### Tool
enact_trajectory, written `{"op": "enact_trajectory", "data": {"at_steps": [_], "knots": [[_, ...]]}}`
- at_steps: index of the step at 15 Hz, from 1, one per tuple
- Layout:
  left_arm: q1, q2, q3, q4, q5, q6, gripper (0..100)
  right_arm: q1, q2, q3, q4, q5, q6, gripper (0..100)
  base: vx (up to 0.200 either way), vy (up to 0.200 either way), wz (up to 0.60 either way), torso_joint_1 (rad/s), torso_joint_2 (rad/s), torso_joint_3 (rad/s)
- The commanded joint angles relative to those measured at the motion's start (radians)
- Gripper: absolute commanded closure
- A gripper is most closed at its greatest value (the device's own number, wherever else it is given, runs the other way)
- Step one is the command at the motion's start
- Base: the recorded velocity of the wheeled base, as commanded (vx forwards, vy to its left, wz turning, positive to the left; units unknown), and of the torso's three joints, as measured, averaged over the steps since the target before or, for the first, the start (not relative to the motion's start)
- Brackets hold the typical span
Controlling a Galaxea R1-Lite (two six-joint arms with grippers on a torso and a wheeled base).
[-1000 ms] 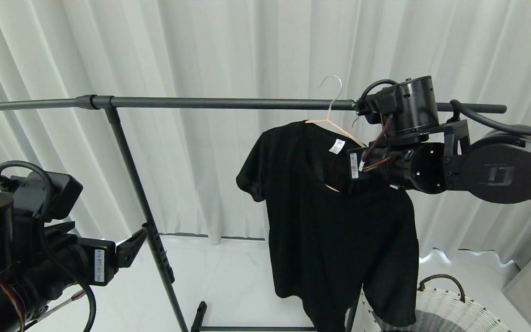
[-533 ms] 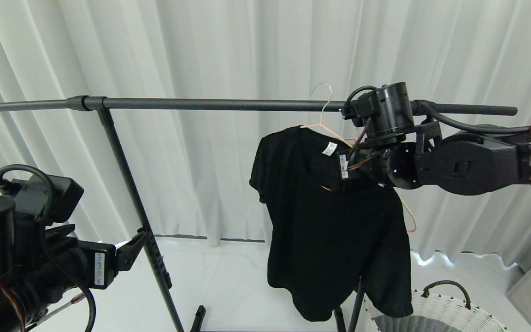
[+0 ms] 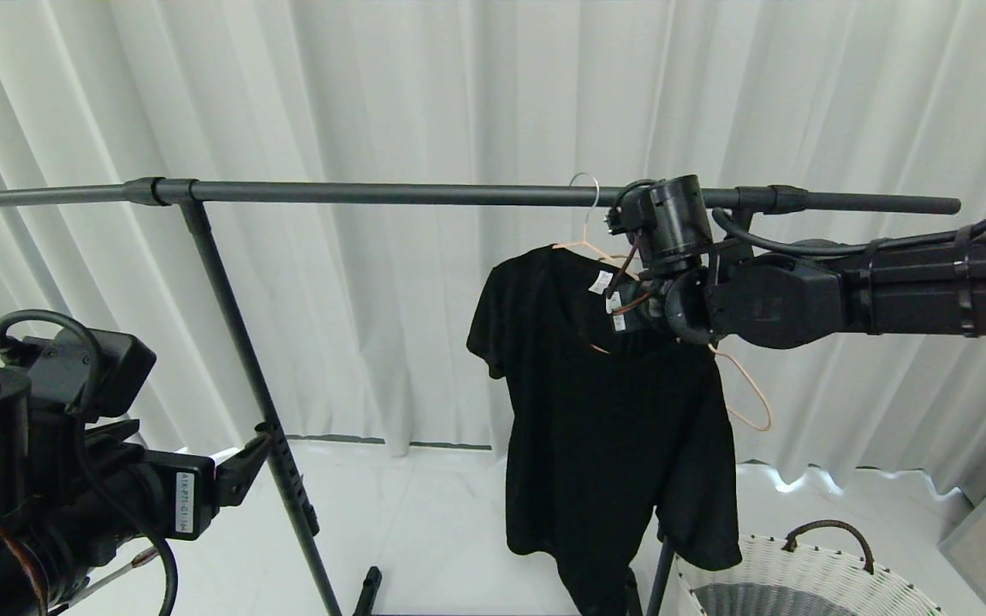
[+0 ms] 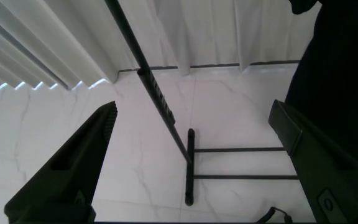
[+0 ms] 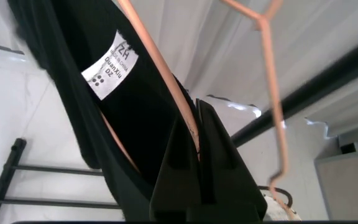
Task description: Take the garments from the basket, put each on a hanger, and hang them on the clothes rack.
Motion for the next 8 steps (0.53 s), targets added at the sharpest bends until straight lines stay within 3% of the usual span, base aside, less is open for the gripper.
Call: {"op": "enact_trajectory", "data": {"at_steps": [1, 5, 6, 8], "knots": [[0.000, 0.000, 0.002, 0.000, 0.001, -0.001, 0, 0.001, 0.026, -0.013, -0.001, 0.000, -0.004, 100, 0.000, 0.000, 0.00, 0.000, 0.00, 0.000], [0.000, 0.000, 0.005, -0.001, 0.001, -0.001, 0, 0.007, 0.015, -0.015, -0.001, 0.000, -0.005, 100, 0.000, 0.000, 0.00, 0.000, 0.00, 0.000], [0.000, 0.000, 0.005, -0.001, 0.001, -0.003, 0, 0.007, 0.001, -0.013, -0.001, 0.000, -0.004, 0, 0.000, 0.000, 0.00, 0.000, 0.00, 0.000], [0.000, 0.000, 0.004, -0.001, 0.001, -0.003, 0, 0.011, -0.054, -0.007, 0.022, 0.000, -0.002, 0, 0.000, 0.000, 0.00, 0.000, 0.00, 0.000]]}}
